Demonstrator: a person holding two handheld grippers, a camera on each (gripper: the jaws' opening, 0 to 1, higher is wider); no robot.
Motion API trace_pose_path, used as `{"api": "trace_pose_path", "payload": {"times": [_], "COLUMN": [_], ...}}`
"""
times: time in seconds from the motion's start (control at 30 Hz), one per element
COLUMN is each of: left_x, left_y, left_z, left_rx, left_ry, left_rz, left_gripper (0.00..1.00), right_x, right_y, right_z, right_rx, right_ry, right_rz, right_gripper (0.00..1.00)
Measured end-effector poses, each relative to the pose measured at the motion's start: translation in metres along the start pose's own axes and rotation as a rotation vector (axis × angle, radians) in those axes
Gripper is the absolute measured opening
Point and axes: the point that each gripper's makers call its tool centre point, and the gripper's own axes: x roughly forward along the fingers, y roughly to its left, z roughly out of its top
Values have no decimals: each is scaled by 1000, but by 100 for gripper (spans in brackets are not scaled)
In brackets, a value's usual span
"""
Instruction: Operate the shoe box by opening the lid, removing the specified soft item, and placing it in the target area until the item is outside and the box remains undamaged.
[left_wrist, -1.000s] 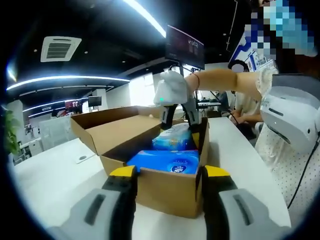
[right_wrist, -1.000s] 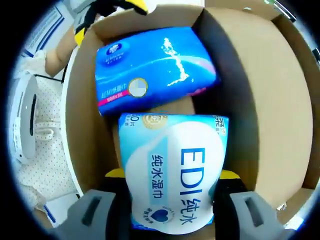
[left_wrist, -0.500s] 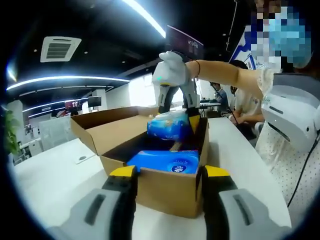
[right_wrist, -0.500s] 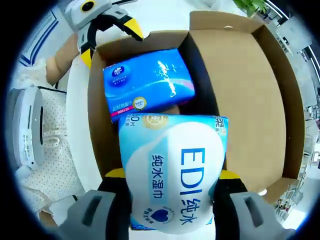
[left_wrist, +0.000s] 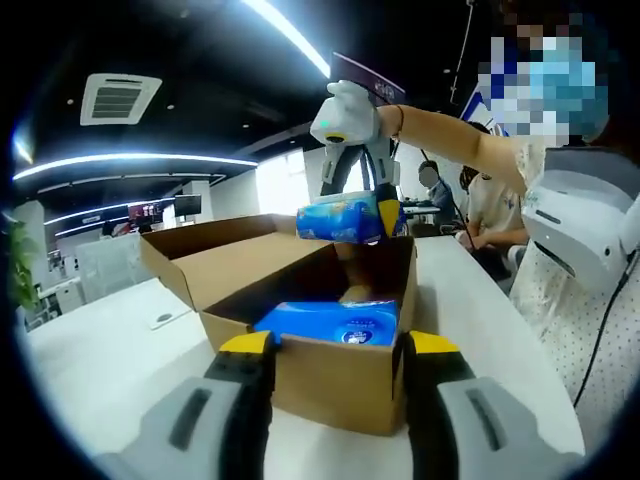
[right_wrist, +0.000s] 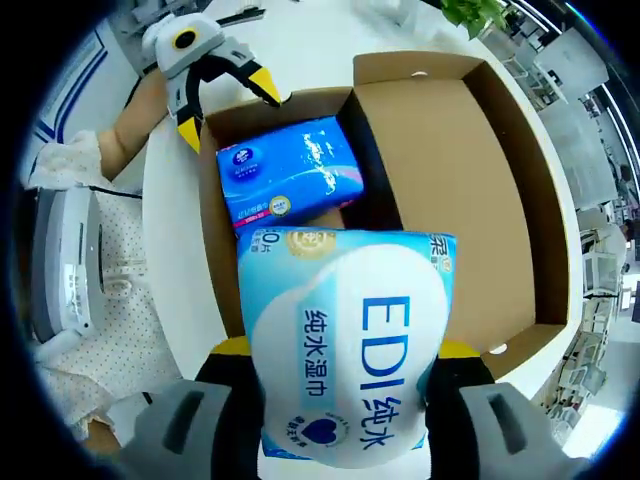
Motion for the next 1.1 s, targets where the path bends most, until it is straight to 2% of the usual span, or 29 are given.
{"api": "trace_pose_path", "payload": {"times": [0.23,0.33,0.5,0.73,0.83,1.1], "left_x": [0,0,0,1,2,6], "left_y": [0,0,0,-2,-5,-9], "left_z": [0,0,0,0,-1,-1], "left_rx": [1,1,1,4,5,7], "left_ry": [-3,-3,-5,-7,-8,-8], "left_rz": [-3,-3,-4,-6,-7,-8], "left_gripper": [52,52,52,52,52,52], "right_x": [-5,-2,4,17,14,13], "right_y": [0,-5,-7,-10,-10,-7], "right_z": [-22,-33,-50,-64,-66,-77], "right_rx": [-14,15,14,5,13,-148], "right_ry": [41,51,77,105,82,74], "right_rz": [12,12,16,36,56,113], "right_gripper": [65,65,65,65,65,65]}}
